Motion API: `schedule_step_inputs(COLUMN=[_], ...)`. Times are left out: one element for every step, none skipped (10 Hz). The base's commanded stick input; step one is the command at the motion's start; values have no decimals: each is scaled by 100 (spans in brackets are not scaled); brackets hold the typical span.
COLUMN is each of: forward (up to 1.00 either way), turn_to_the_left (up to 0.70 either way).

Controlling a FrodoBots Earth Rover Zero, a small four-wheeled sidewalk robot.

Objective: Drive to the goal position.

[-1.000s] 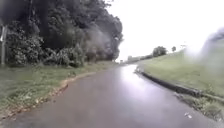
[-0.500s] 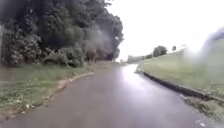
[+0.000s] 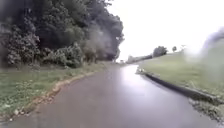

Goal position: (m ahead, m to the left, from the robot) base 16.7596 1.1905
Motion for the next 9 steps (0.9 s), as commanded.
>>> schedule_step_inputs(forward=[45, 45, 45, 45, 45, 45, 45, 45, 45], turn_to_the_left=[0, 0, 0, 0, 0, 0, 0, 0, 0])
